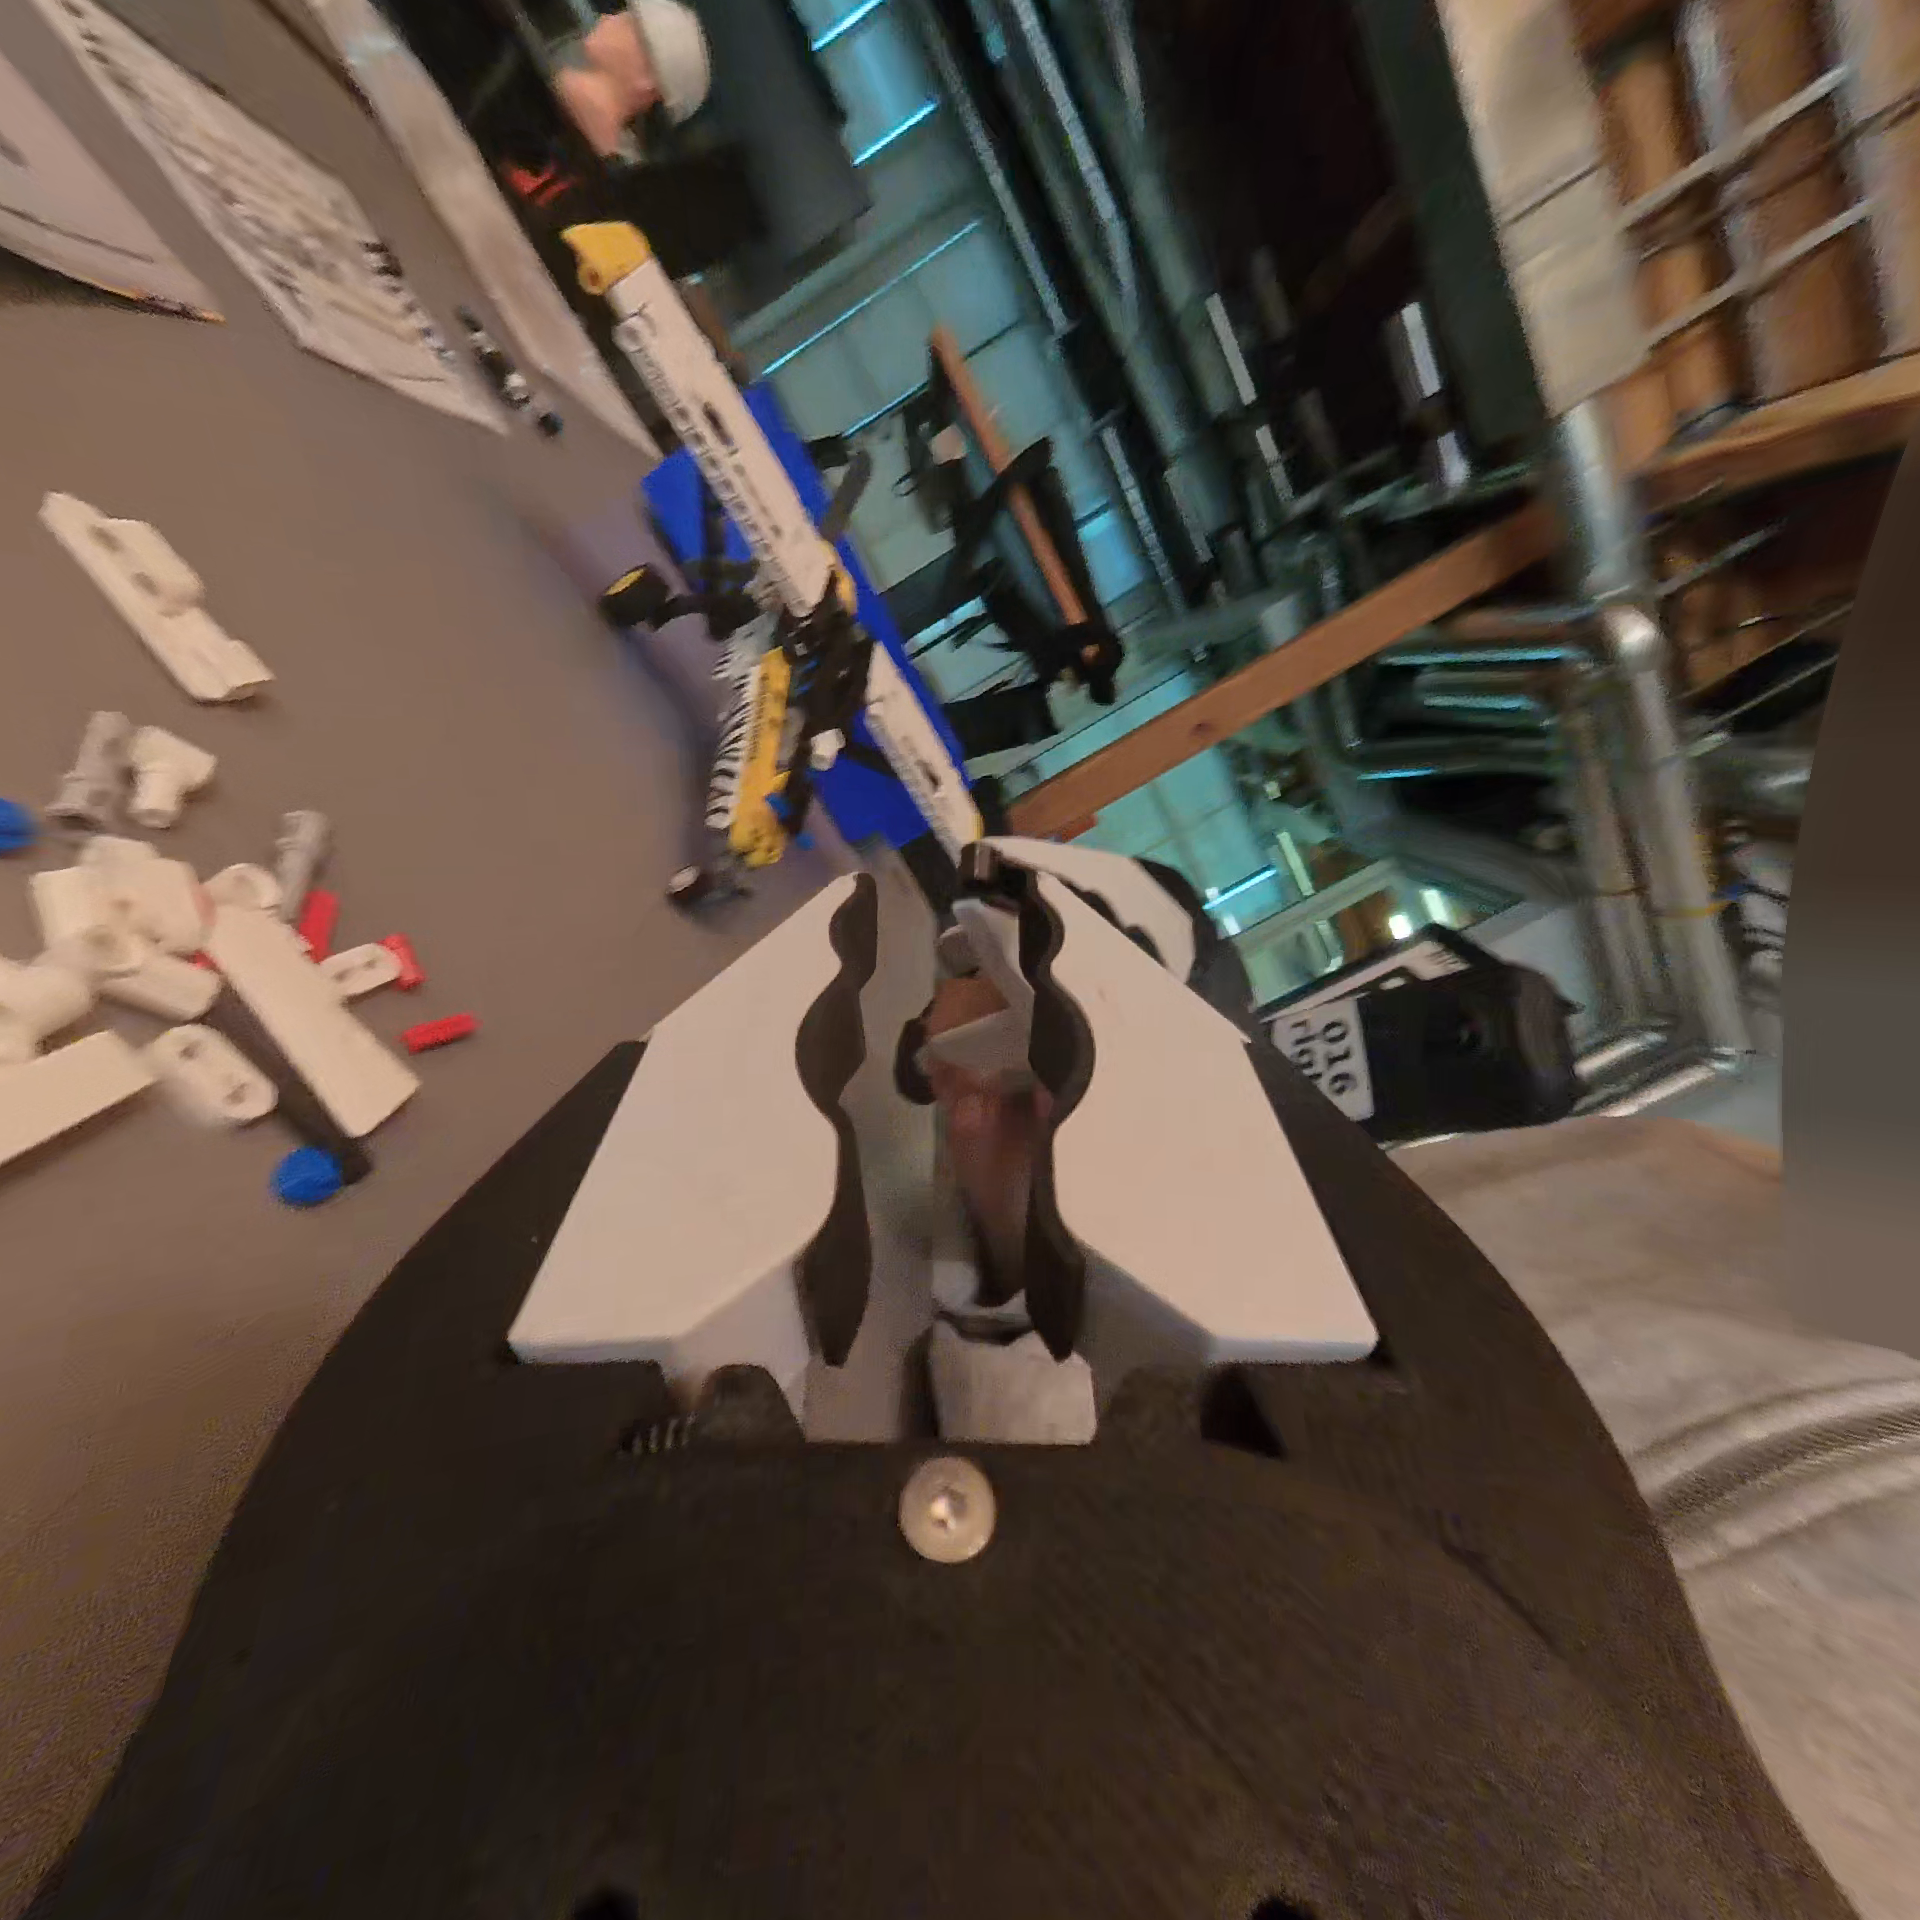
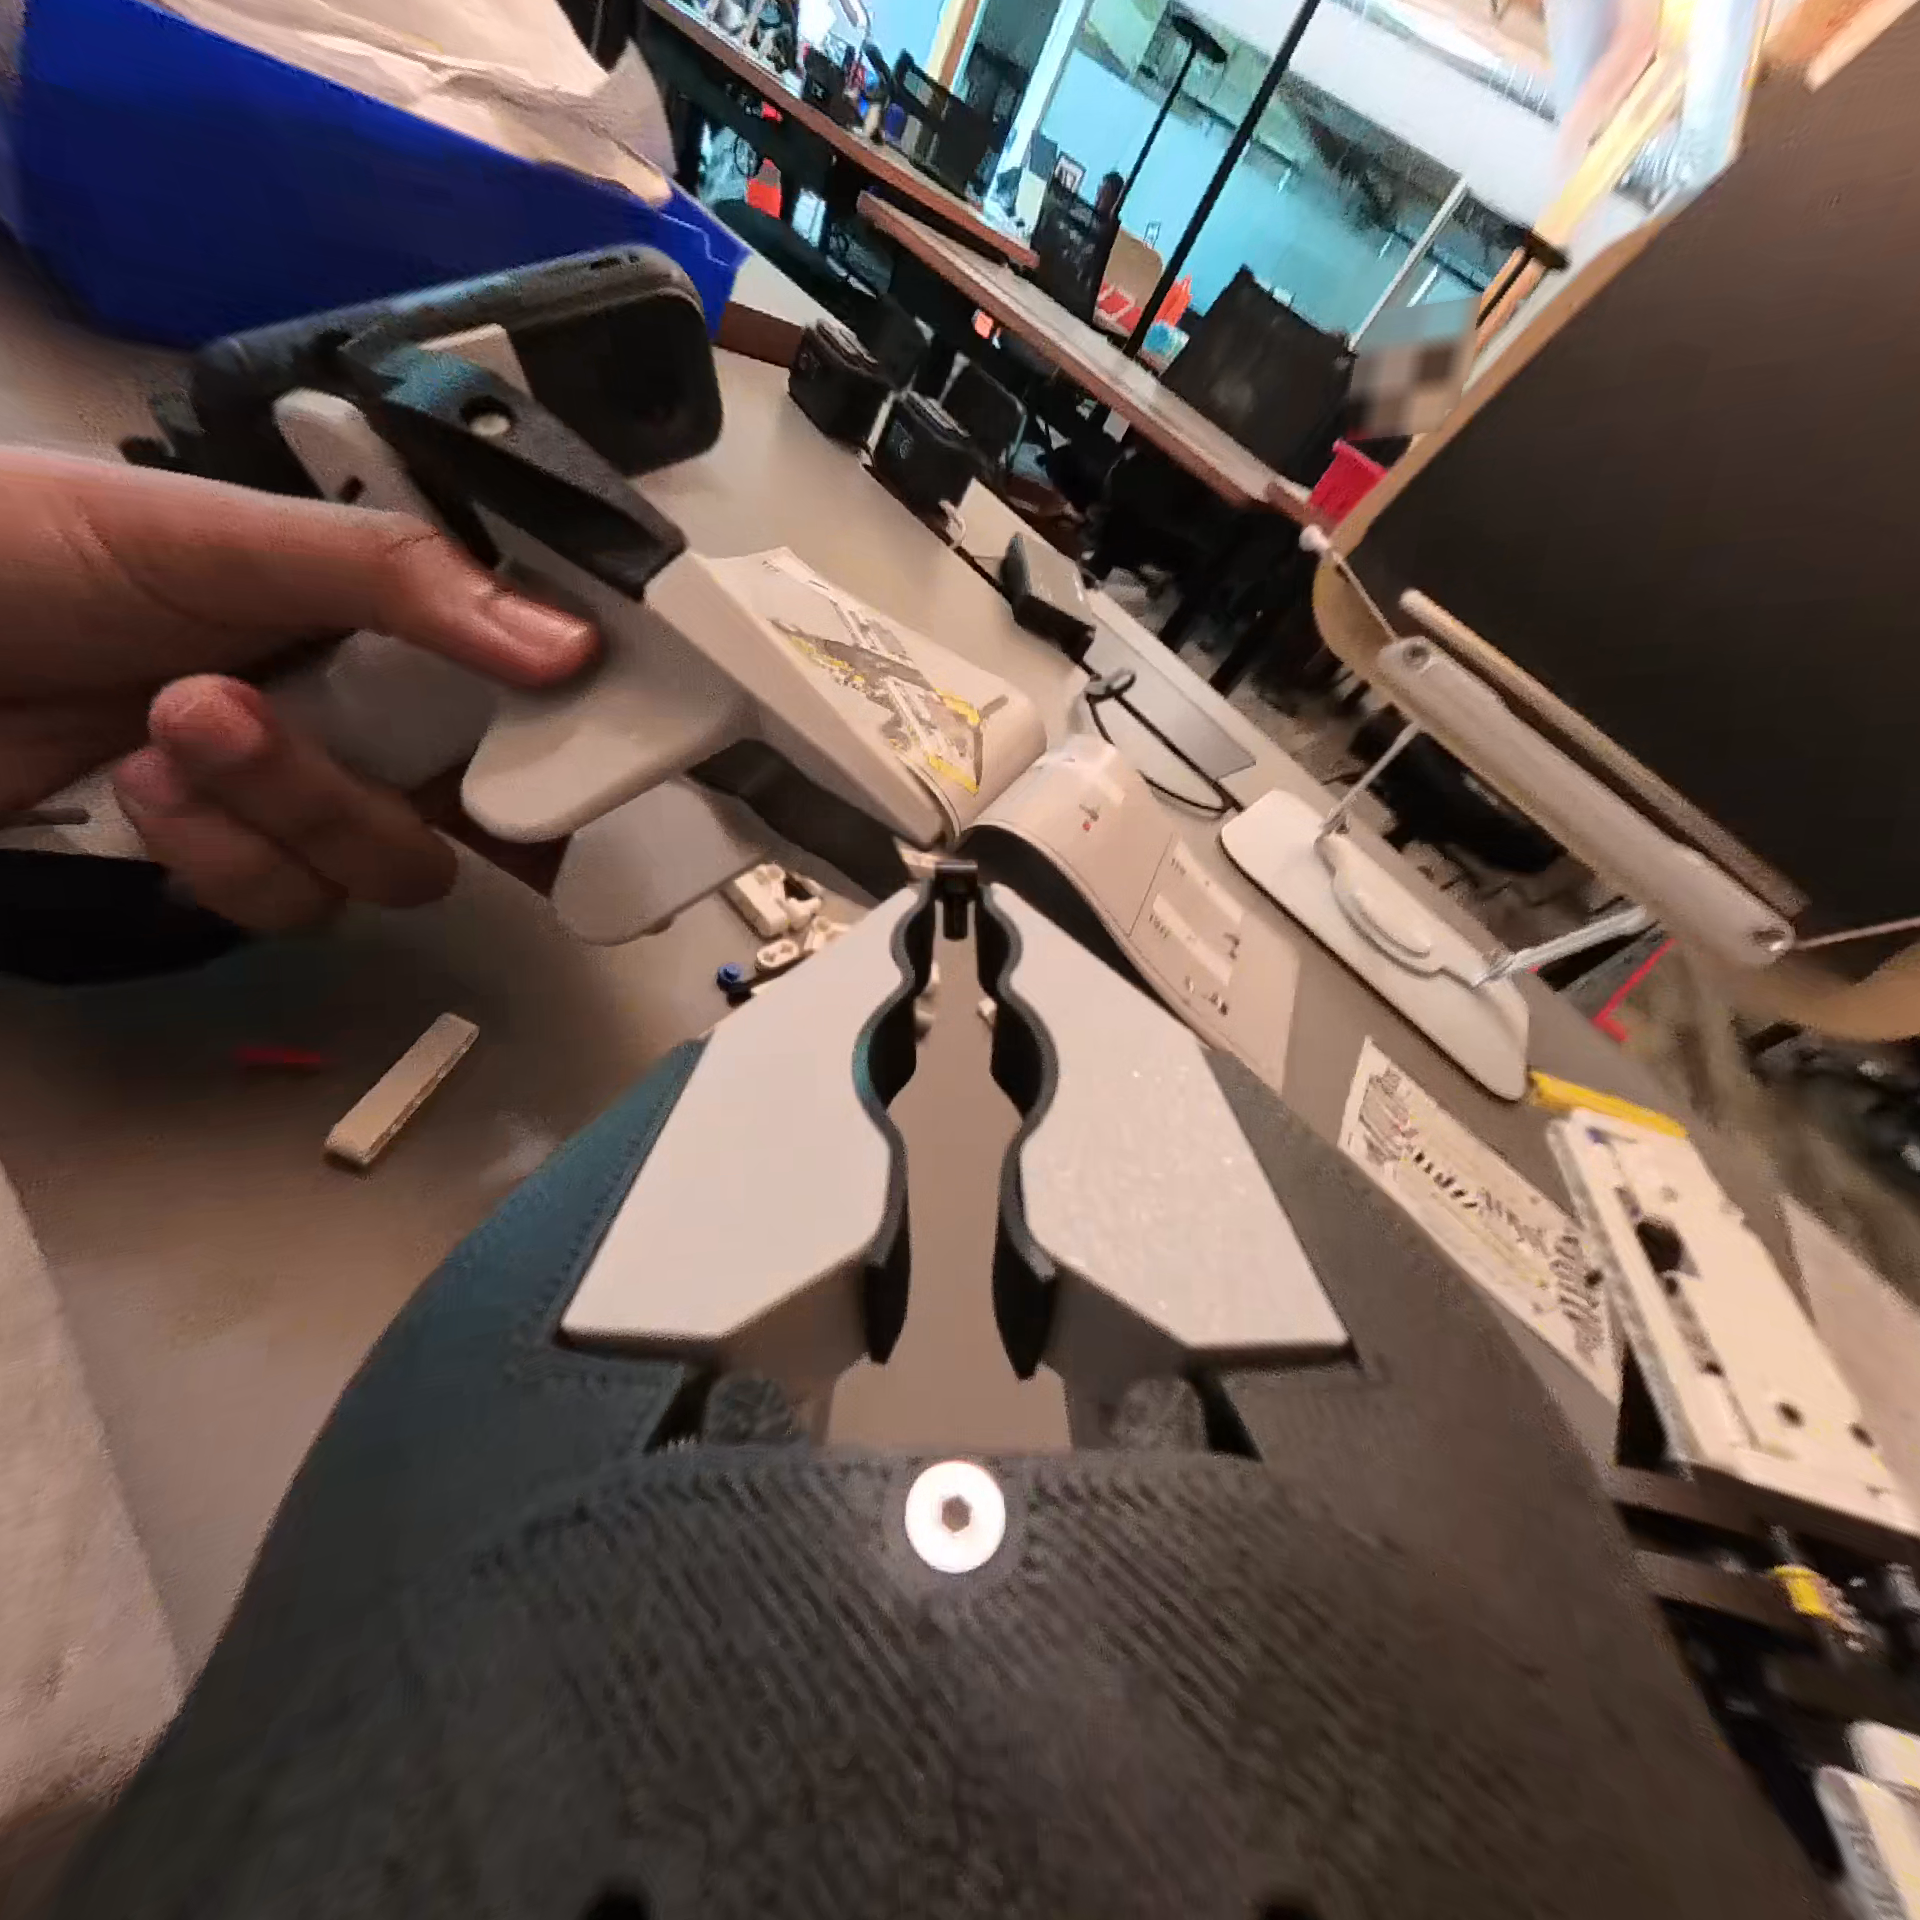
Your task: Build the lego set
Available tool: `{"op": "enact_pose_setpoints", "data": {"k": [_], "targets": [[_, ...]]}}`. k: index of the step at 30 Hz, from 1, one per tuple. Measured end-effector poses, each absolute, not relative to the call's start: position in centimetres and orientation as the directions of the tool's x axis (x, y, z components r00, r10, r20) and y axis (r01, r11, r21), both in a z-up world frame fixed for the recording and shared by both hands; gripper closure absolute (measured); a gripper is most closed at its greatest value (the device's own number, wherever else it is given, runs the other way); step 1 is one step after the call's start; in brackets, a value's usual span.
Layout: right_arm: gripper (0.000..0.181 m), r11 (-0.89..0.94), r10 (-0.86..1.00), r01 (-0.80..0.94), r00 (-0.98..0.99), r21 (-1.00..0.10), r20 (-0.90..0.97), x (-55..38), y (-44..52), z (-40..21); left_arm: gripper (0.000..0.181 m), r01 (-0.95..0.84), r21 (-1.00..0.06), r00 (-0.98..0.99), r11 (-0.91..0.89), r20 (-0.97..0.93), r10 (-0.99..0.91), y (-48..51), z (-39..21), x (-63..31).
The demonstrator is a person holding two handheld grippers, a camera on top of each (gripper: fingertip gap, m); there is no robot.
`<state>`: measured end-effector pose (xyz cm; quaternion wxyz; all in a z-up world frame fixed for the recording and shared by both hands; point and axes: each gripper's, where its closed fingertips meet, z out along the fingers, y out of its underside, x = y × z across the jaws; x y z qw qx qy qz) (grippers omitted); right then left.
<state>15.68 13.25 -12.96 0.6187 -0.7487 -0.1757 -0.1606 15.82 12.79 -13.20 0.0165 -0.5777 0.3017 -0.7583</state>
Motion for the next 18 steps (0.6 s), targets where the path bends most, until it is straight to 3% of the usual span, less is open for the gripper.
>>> {"op": "enact_pose_setpoints", "data": {"k": [7,15,18], "targets": [[0.175,-0.106,0.047,0.456,0.89,-0.884,0.453,14.4,13.3,-11.6,0.175,-0.282,-0.447,-0.437,-0.849,0.848,-0.301,12.3,-11.2,15.0],[0.179,-0.079,0.061,0.417,0.909,-0.905,0.413,13.9,13.2,-11.1,0.176,-0.222,-0.434,-0.472,-0.873,0.832,-0.293,13.1,-10.5,14.7],[0.178,-0.085,0.091,0.383,0.922,-0.92,0.375,13.7,13.3,-11.3,0.176,-0.229,-0.478,-0.467,-0.848,0.818,-0.335,13.1,-10.7,14.5]]}}
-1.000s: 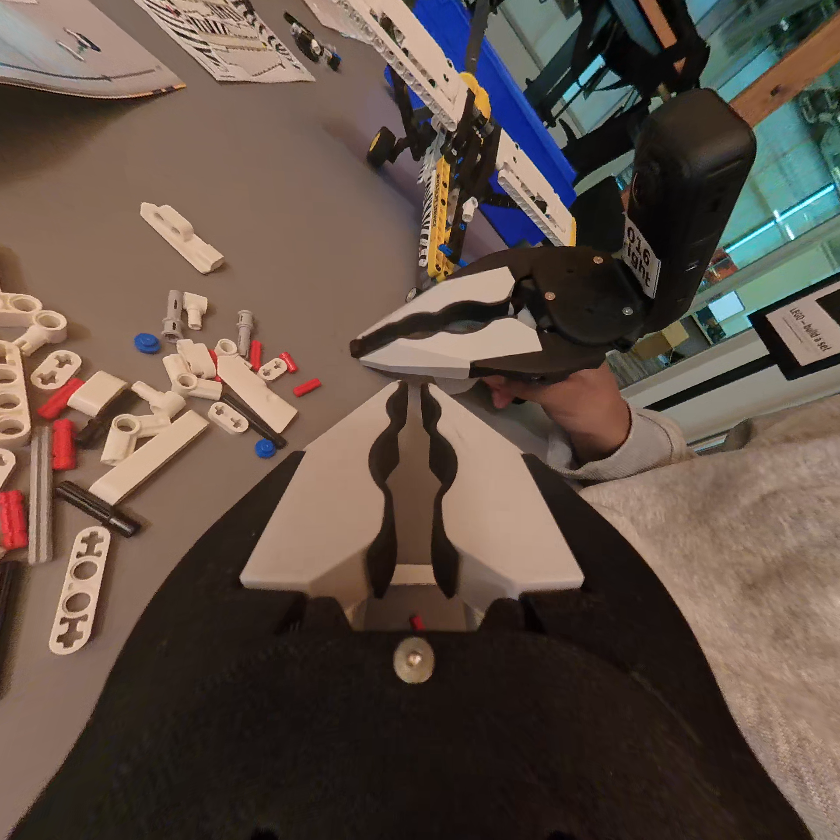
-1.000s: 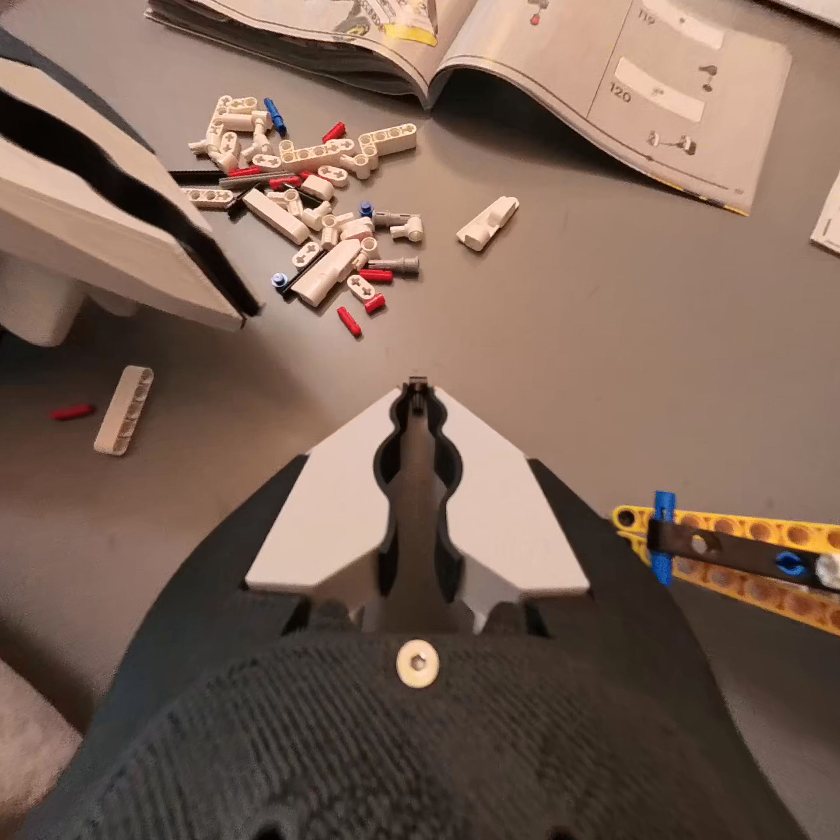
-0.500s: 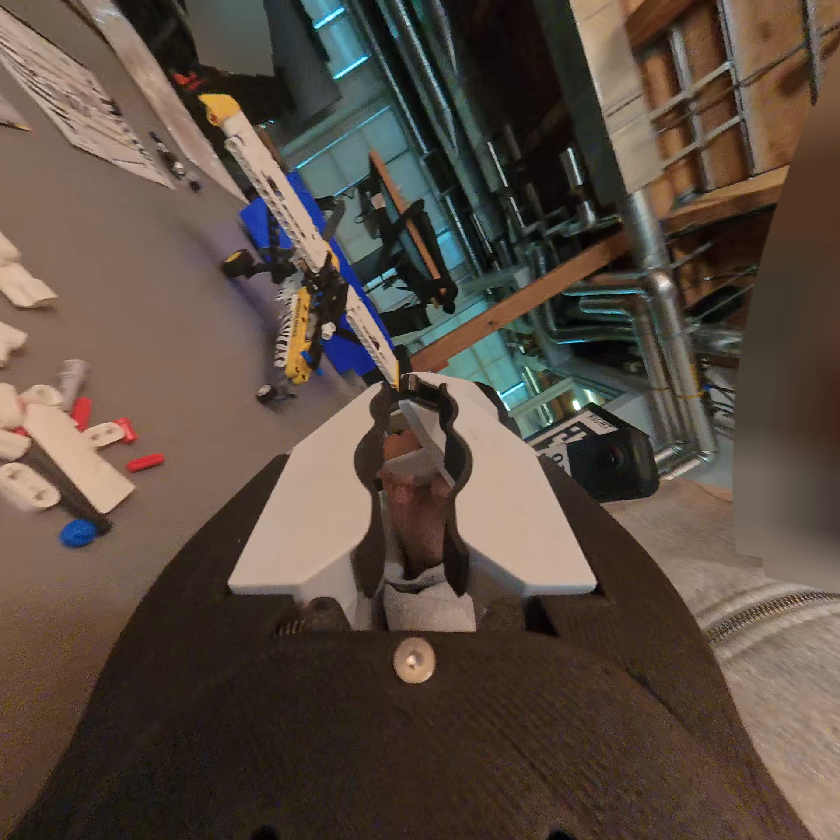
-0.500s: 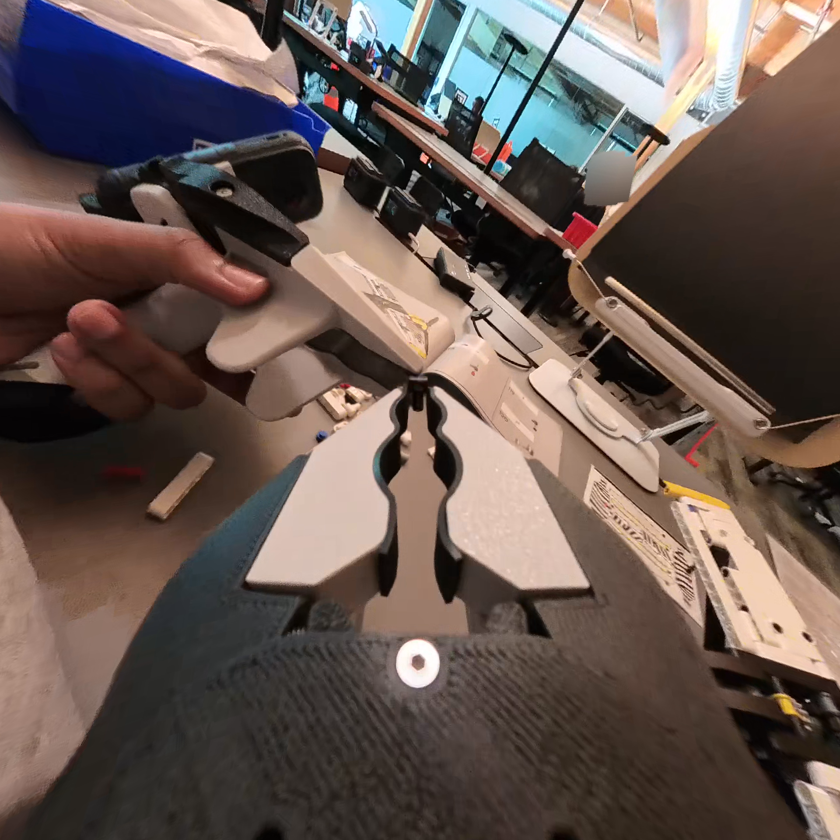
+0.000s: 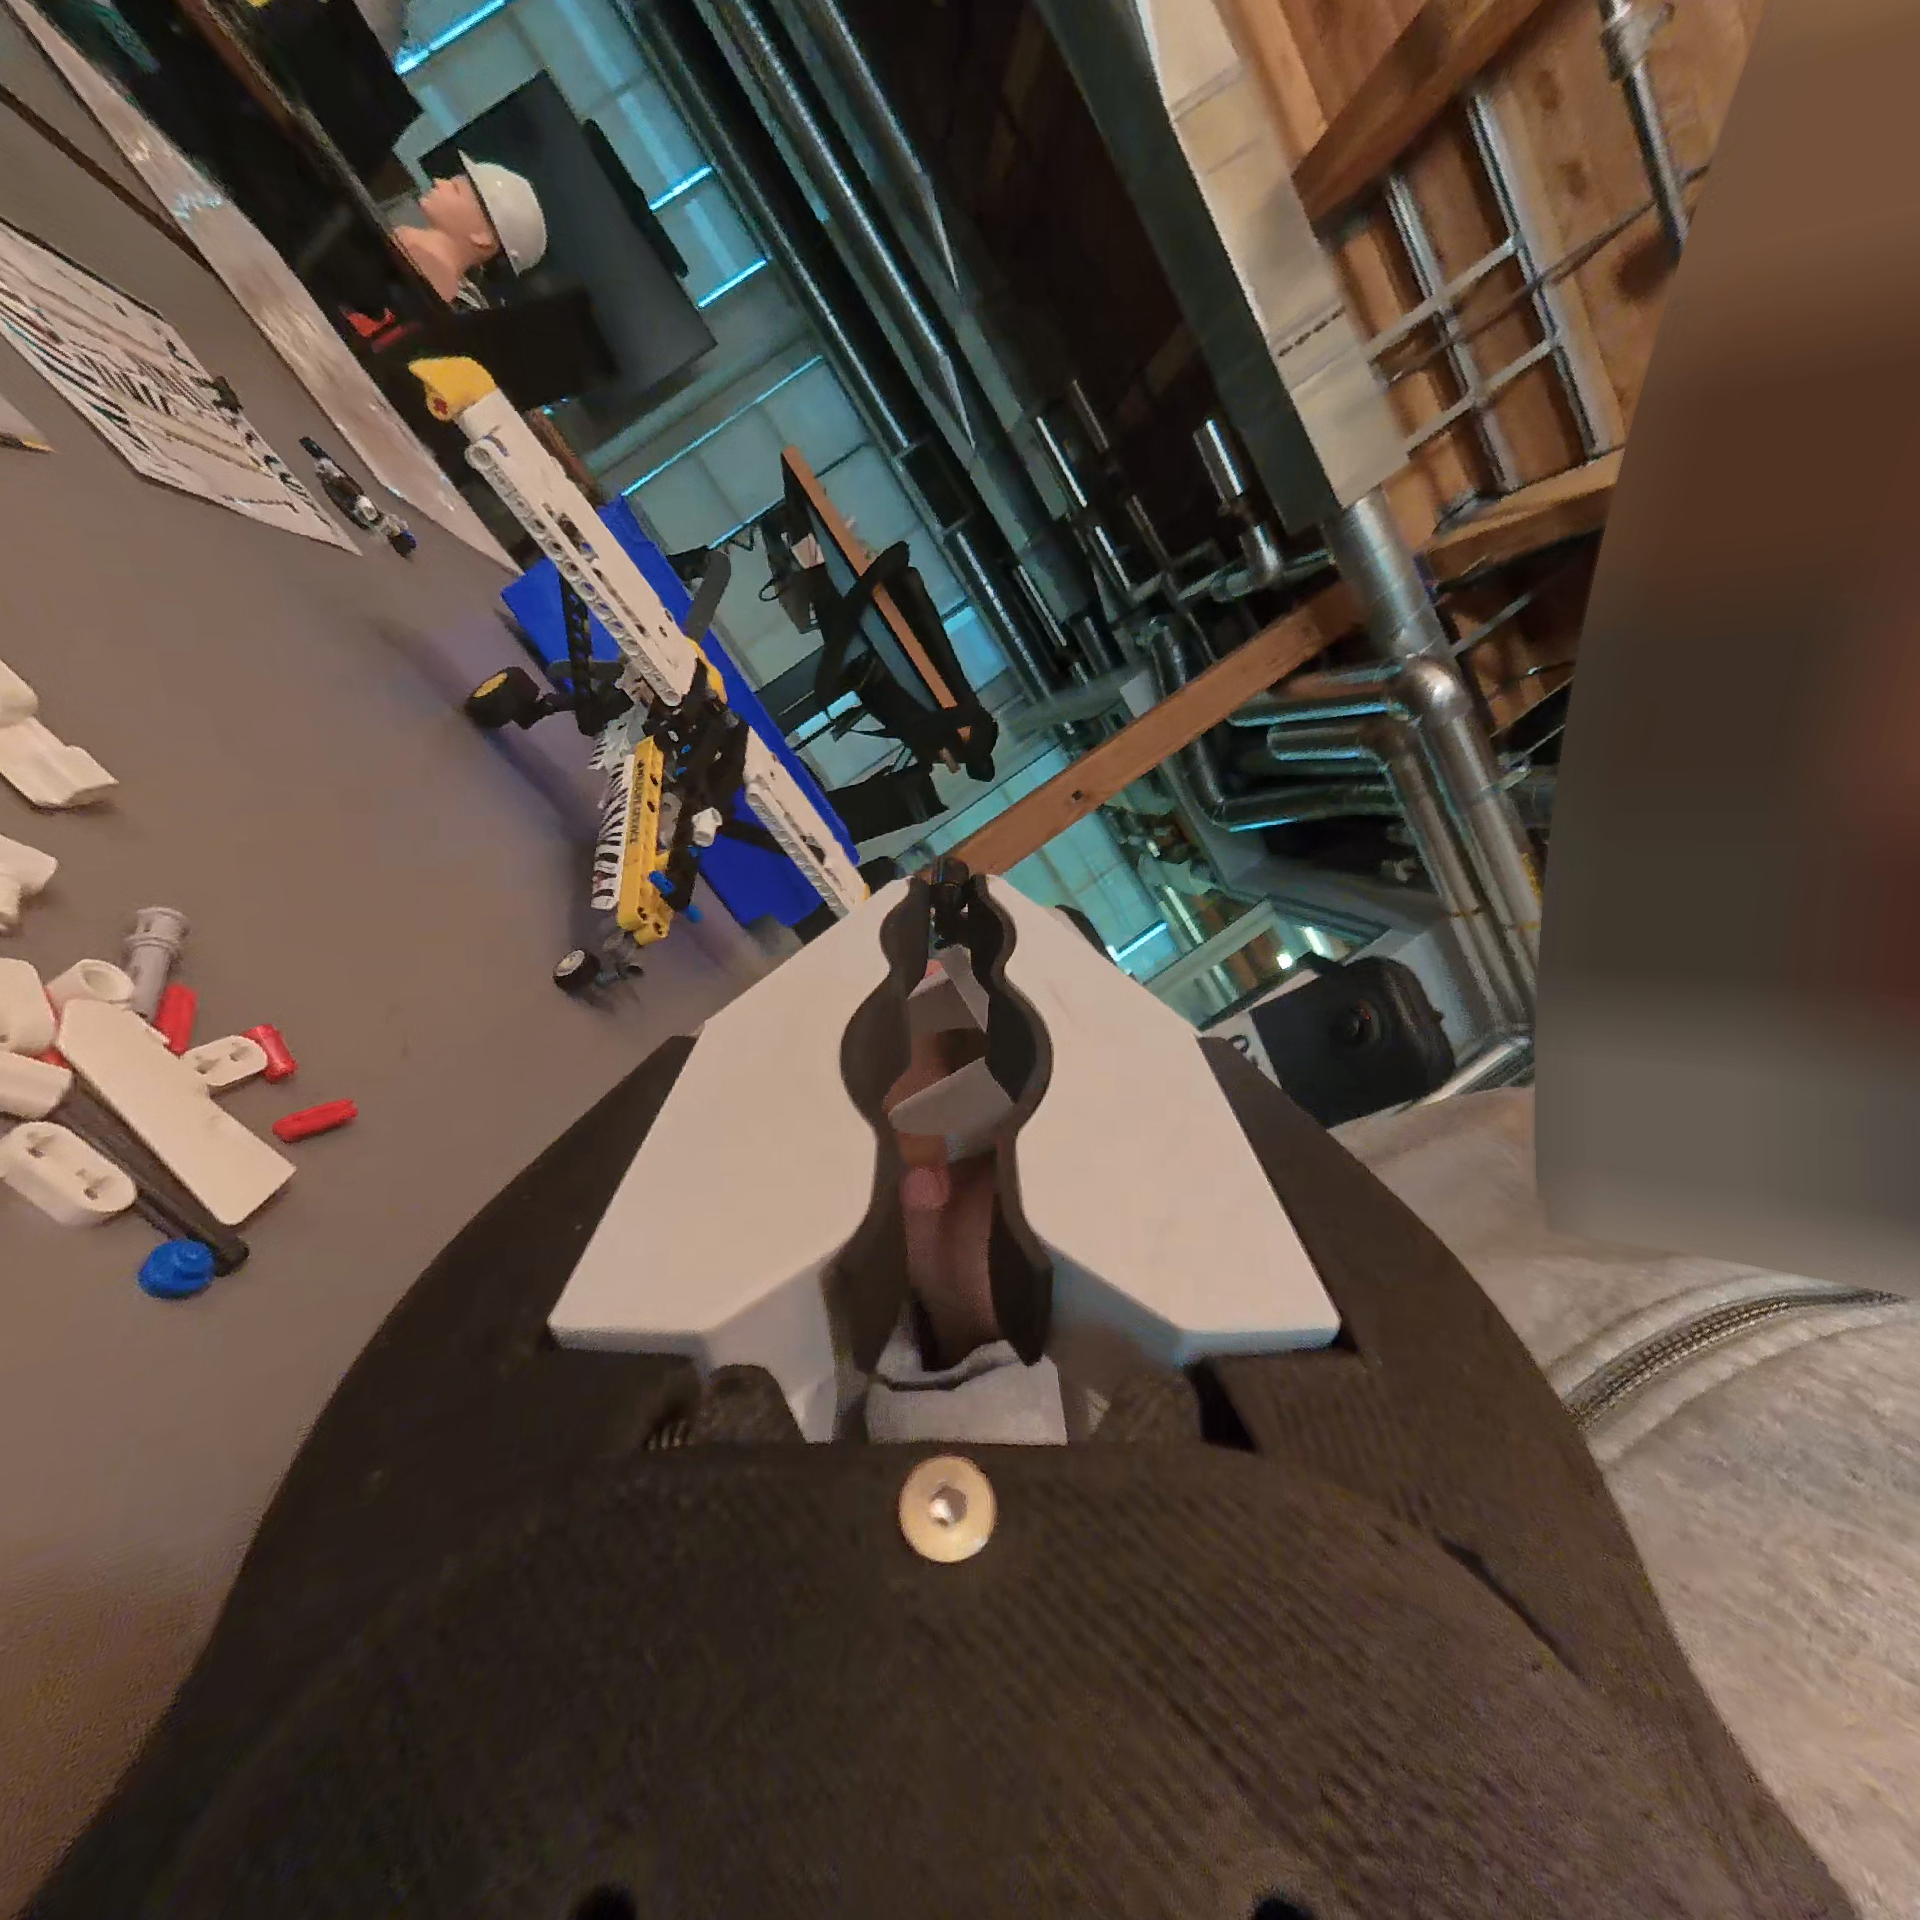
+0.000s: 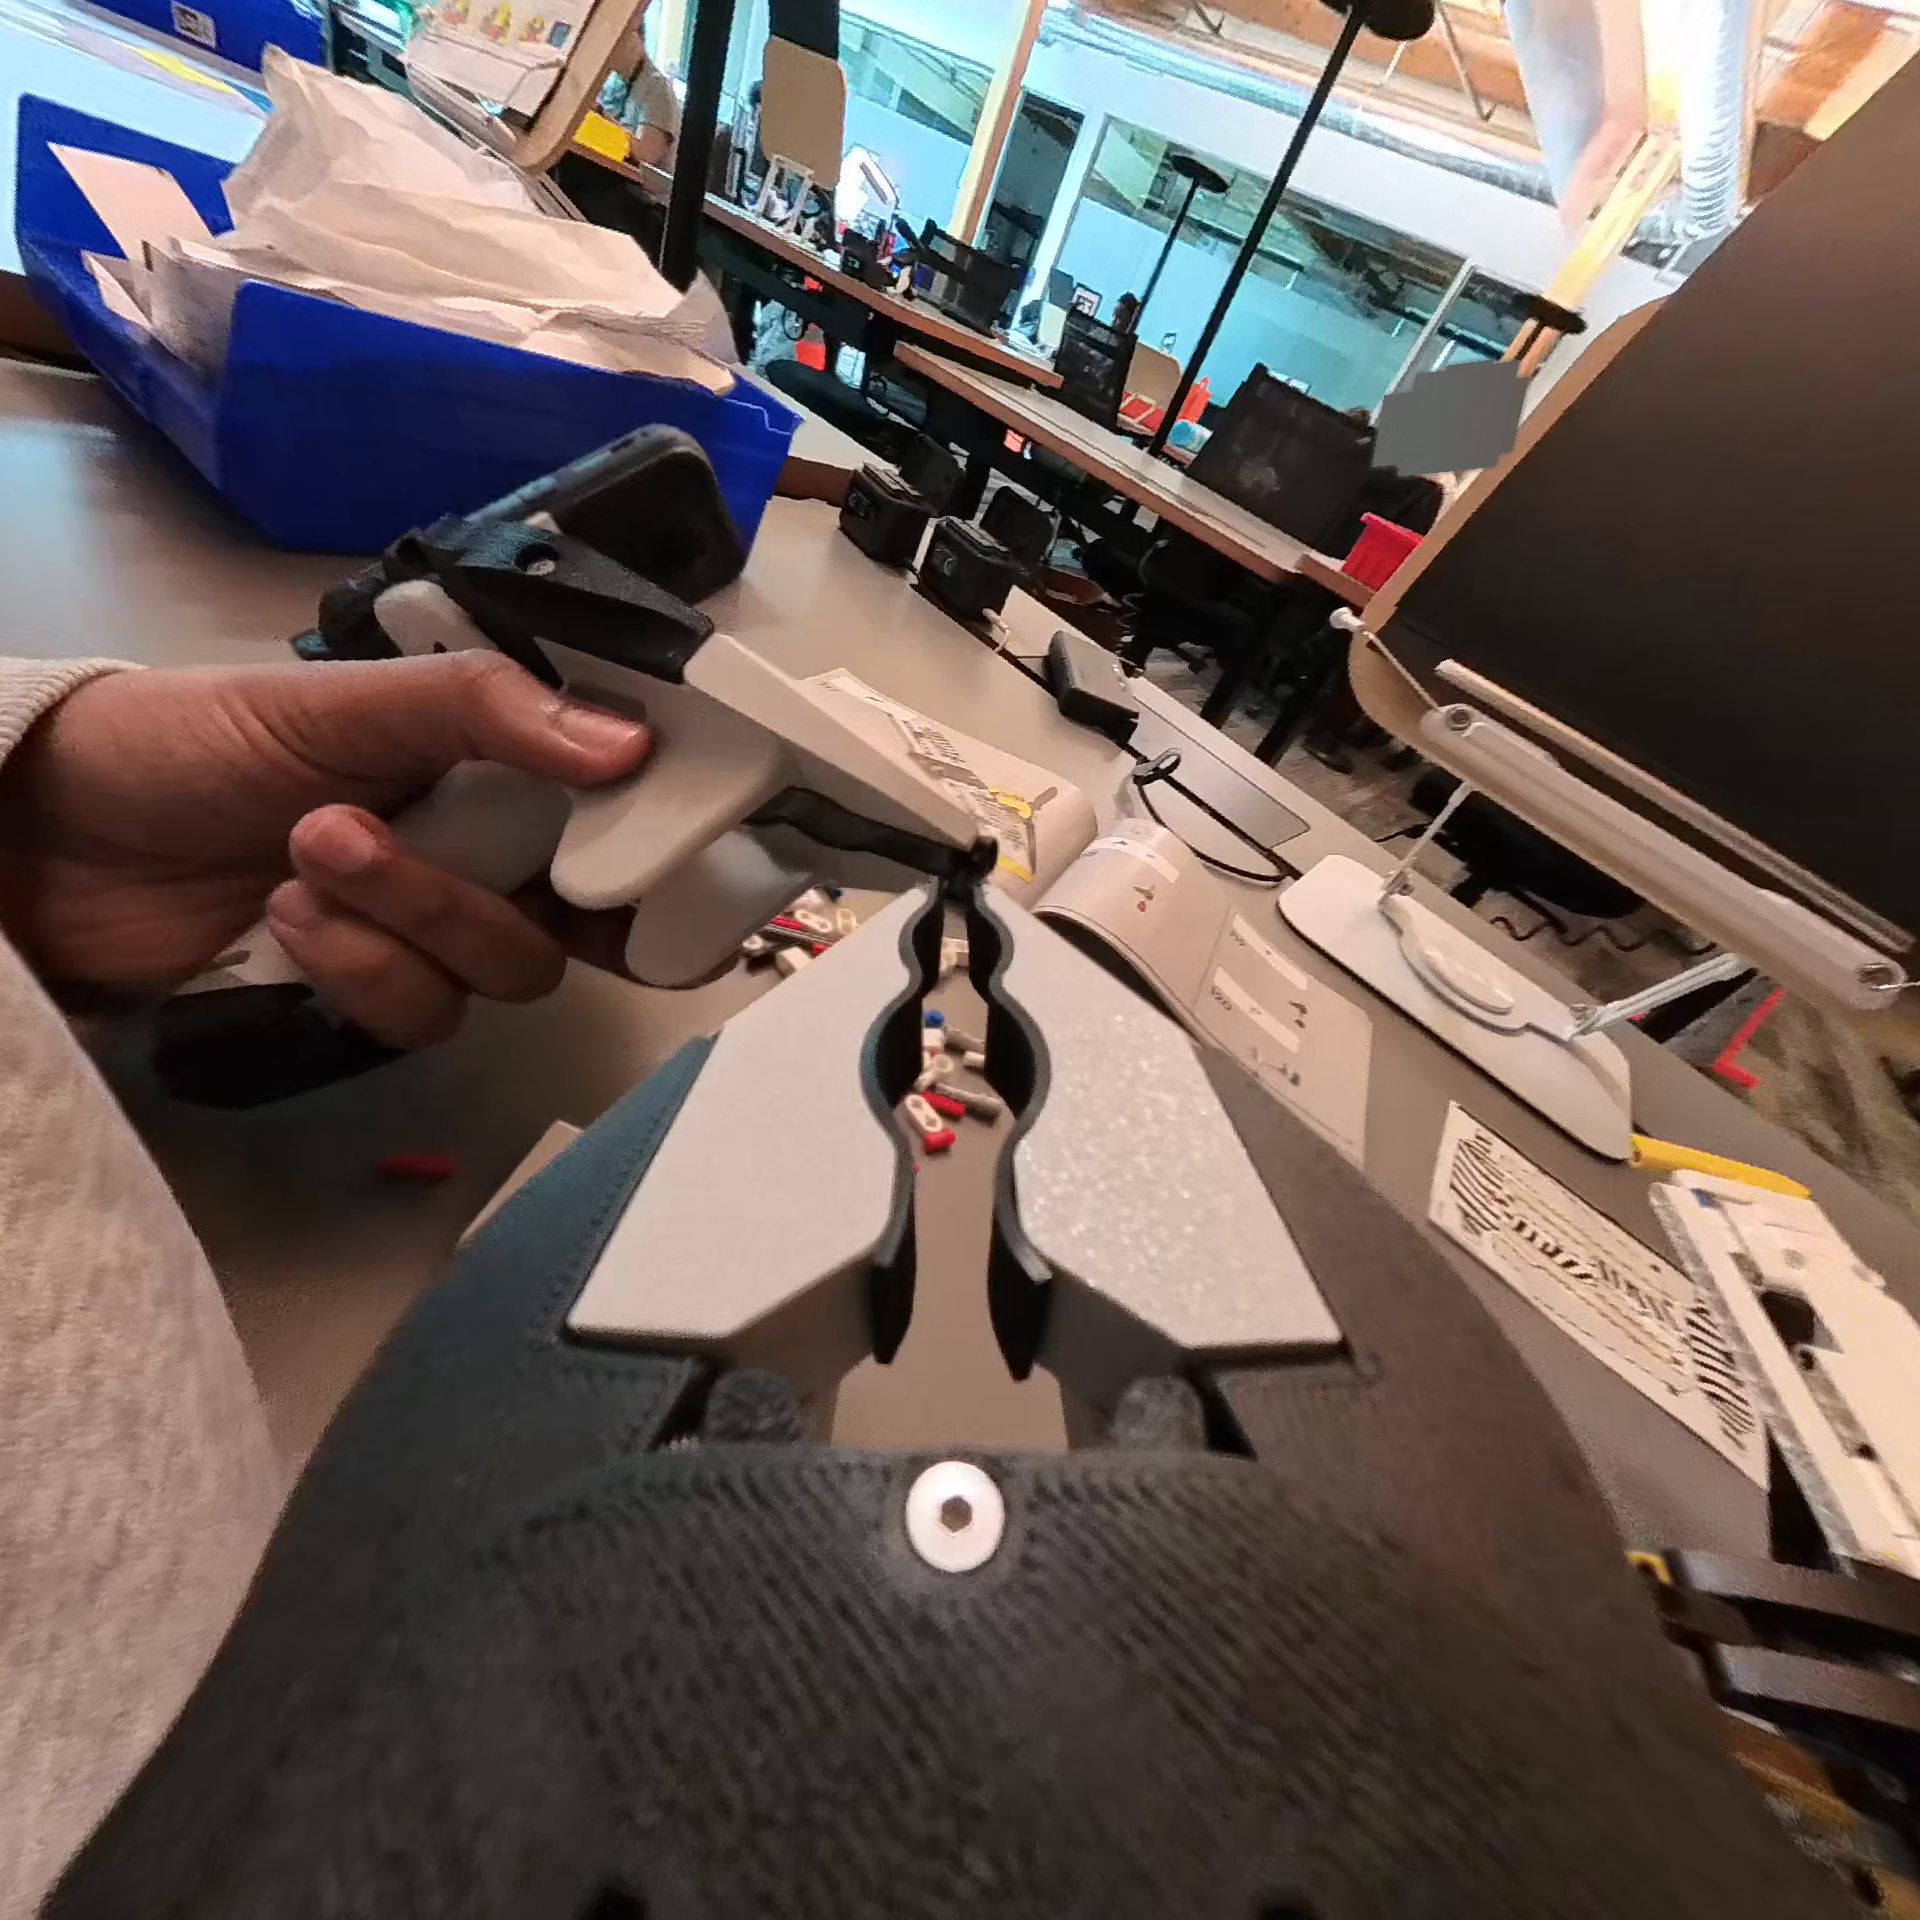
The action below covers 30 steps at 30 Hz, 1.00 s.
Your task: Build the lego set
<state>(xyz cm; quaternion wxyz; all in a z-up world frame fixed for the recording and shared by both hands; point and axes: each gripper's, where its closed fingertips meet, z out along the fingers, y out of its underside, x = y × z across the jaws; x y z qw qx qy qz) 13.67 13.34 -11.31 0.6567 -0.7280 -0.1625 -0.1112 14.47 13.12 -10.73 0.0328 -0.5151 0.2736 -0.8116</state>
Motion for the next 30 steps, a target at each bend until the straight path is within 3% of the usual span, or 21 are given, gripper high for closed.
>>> {"op": "enact_pose_setpoints", "data": {"k": [5,13,22,30], "targets": [[0.174,-0.088,0.211,0.252,0.95,-0.964,0.23,12.2,13.7,-11.8,0.176,-0.208,-0.511,-0.469,-0.834,0.8,-0.374,14.1,-10.7,13.9],[0.17,-0.087,0.223,0.126,0.969,-0.988,0.103,12.4,14.3,-11.2,0.176,-0.207,-0.47,-0.49,-0.858,0.809,-0.325,14.6,-10.6,13.6],[0.169,-0.096,0.217,0.252,0.95,-0.963,0.226,11.3,15.0,-11.6,0.176,-0.201,-0.462,-0.502,-0.864,0.806,-0.314,14.8,-10.7,13.6],[0.164,-0.125,0.254,0.172,0.958,-0.977,0.136,11.2,15.3,-12.0,0.177,-0.19,-0.449,-0.496,-0.873,0.811,-0.309,15.4,-10.8,13.4]]}}
